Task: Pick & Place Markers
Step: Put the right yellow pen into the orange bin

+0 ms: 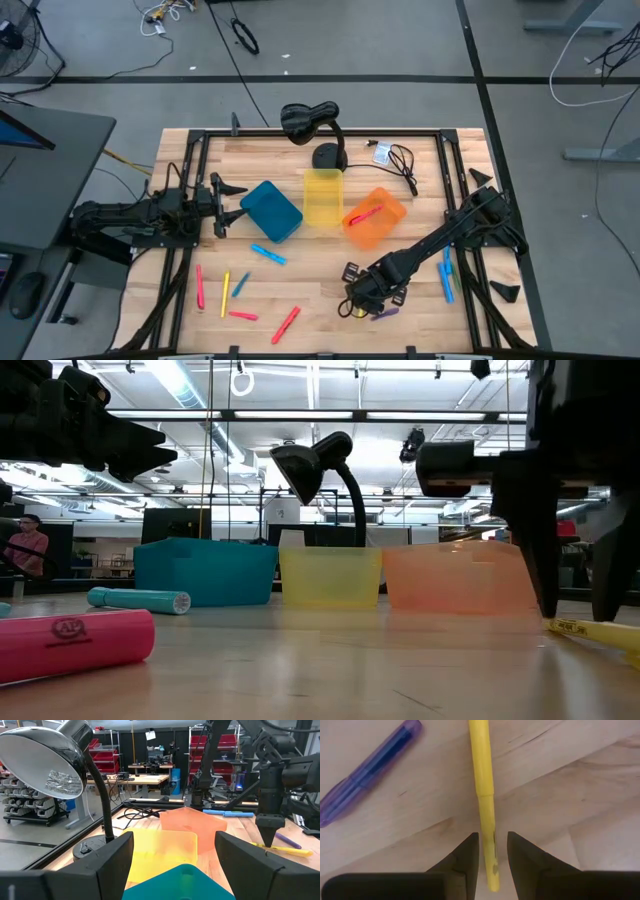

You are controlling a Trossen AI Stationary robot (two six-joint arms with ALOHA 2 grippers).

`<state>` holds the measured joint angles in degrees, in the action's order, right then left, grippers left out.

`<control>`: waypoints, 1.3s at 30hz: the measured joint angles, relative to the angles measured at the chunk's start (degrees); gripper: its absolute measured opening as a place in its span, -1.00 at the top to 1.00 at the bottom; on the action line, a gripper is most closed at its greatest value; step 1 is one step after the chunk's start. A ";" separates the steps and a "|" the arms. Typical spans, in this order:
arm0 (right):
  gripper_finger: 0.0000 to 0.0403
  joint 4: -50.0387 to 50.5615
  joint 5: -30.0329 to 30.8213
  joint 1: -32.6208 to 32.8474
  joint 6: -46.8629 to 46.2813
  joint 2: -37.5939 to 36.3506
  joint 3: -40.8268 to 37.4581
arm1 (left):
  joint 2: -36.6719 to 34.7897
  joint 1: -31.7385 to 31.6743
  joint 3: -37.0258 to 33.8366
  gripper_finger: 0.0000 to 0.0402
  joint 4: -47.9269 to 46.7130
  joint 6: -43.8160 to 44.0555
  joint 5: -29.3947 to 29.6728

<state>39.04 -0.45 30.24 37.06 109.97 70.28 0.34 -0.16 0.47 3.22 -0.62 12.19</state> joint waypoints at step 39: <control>0.92 9.31 -0.17 -1.23 -6.10 -4.14 1.95 | 0.02 0.00 0.00 -0.43 0.00 0.00 0.02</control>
<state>48.35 -0.62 29.01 30.96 105.84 72.23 0.36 -0.16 0.47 3.22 -0.62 12.20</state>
